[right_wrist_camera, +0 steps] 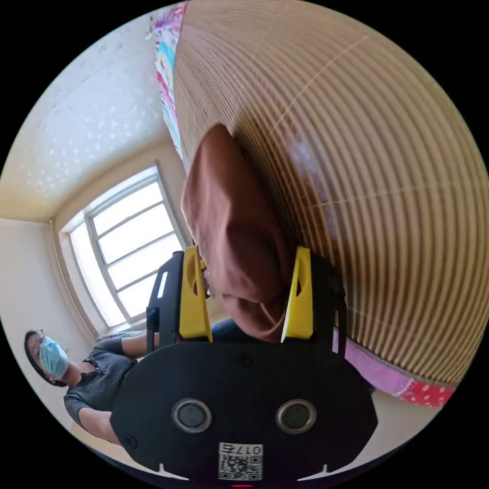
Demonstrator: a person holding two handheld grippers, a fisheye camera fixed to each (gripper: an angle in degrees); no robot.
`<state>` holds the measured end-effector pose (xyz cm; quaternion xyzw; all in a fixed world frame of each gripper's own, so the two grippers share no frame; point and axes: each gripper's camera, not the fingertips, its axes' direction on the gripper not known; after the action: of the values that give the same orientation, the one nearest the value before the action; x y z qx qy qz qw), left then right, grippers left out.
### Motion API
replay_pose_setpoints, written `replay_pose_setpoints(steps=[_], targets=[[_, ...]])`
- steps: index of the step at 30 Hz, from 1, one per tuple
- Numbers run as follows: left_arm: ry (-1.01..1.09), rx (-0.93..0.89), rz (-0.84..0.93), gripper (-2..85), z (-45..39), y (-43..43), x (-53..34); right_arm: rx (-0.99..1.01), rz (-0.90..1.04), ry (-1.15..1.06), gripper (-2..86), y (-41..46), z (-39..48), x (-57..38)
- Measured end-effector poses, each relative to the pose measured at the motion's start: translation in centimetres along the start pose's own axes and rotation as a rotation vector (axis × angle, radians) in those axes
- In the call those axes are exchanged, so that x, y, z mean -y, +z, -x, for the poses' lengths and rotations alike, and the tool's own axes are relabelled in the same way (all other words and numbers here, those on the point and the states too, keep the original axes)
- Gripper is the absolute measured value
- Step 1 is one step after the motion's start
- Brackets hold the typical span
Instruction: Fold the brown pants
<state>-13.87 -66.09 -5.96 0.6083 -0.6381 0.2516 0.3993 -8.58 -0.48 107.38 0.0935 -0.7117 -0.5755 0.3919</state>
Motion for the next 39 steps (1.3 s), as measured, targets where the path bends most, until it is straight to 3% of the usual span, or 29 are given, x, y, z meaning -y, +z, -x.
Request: replay_pose_setpoints(steps=[1,4,6,9,12,17,23,30,32,35,39], targets=[[-0.015,-0.043,0.061,20.2,1.7,1.4,0.8,-0.044,0.059,0.004,19.1,1.9,1.4,0.8],[-0.122,-0.416,0.105,18.4,6.3,4.6,1.5,-0.204,0.087,0.036,14.1,4.1,5.1,0.9],[-0.166,-0.495,0.094,18.3,7.9,5.5,1.4,-0.191,0.149,0.022,12.0,4.3,6.9,0.7],[-0.137,-0.429,0.121,18.3,7.3,5.9,1.9,-0.17,0.204,0.013,10.3,3.6,9.1,-1.3],[-0.087,-0.308,0.18,18.2,4.2,7.7,2.5,-0.121,0.09,0.067,10.1,0.6,9.3,-5.6],[-0.052,-0.183,0.173,18.3,-2.9,13.8,4.5,0.306,-0.23,0.254,10.7,-6.1,5.6,-15.2],[0.103,-0.119,0.317,18.4,-15.3,25.9,9.7,0.605,-0.575,0.349,10.6,-15.4,4.3,-21.5],[0.334,0.017,0.542,23.9,-34.2,42.5,14.7,0.729,-0.923,0.354,11.1,-26.1,6.1,-24.7],[0.44,0.136,0.624,24.9,-40.6,47.4,14.5,0.735,-1.019,0.341,11.9,-28.8,7.4,-25.8],[0.585,0.286,0.559,23.4,-46.0,49.1,12.3,0.758,-1.075,0.356,12.2,-29.8,8.6,-27.2],[0.67,0.366,0.47,19.6,-46.2,47.5,8.5,0.751,-1.02,0.3,11.4,-28.7,9.9,-28.2]])
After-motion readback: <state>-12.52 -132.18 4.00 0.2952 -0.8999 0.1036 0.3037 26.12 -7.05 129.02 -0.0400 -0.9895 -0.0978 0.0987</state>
